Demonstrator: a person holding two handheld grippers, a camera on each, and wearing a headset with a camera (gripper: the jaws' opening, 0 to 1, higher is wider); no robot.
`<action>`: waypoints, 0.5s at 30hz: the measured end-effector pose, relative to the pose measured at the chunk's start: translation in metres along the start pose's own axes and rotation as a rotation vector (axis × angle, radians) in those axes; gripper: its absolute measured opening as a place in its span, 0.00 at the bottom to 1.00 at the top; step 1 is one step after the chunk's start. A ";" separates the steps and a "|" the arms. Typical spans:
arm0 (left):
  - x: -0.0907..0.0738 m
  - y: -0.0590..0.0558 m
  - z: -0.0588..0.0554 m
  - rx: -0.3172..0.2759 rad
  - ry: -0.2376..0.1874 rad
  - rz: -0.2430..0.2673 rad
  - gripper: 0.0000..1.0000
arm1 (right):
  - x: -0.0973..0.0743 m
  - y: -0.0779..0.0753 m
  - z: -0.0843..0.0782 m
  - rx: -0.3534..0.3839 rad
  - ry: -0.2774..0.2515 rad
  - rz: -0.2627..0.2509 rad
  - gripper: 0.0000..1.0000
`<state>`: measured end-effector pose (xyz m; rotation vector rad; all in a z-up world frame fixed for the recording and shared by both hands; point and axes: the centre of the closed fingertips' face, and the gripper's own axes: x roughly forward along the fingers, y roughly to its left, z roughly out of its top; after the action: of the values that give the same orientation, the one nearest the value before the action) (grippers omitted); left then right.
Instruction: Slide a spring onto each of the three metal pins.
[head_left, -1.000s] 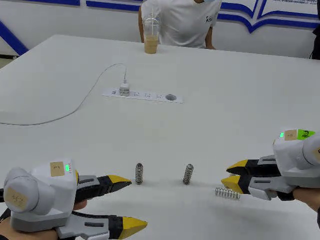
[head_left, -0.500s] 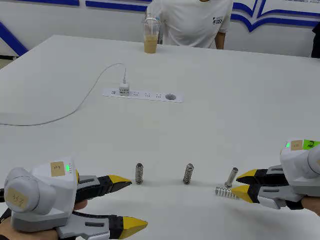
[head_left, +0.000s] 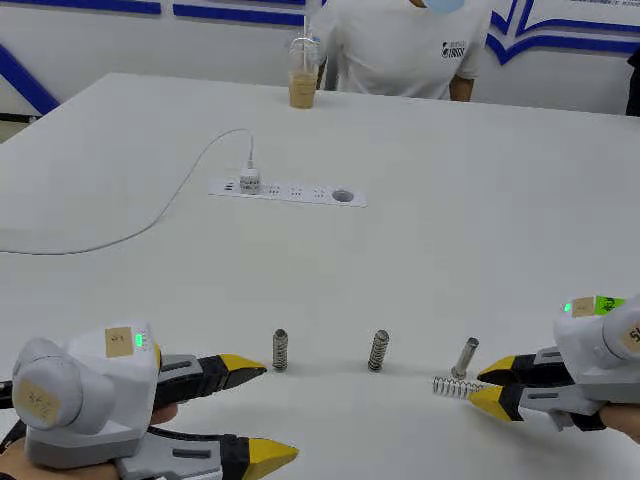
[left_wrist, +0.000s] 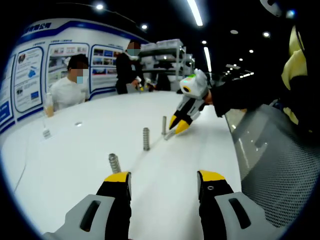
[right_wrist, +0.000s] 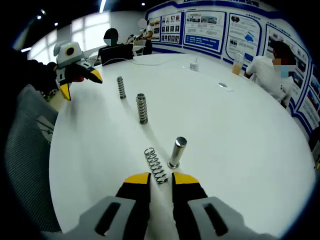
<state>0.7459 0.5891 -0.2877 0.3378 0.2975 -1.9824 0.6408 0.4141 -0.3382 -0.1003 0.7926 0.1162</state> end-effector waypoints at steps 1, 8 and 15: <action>0.000 0.000 0.000 -0.001 0.000 0.000 0.54 | 0.001 0.000 0.000 -0.004 0.001 0.001 0.18; -0.001 0.000 0.000 -0.003 0.002 0.002 0.54 | 0.004 0.001 -0.003 -0.011 0.011 0.021 0.15; -0.001 0.000 0.000 -0.002 0.003 0.002 0.54 | 0.005 0.005 -0.006 -0.003 0.031 0.036 0.13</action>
<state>0.7461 0.5898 -0.2877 0.3399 0.3008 -1.9796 0.6390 0.4185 -0.3461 -0.0907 0.8250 0.1499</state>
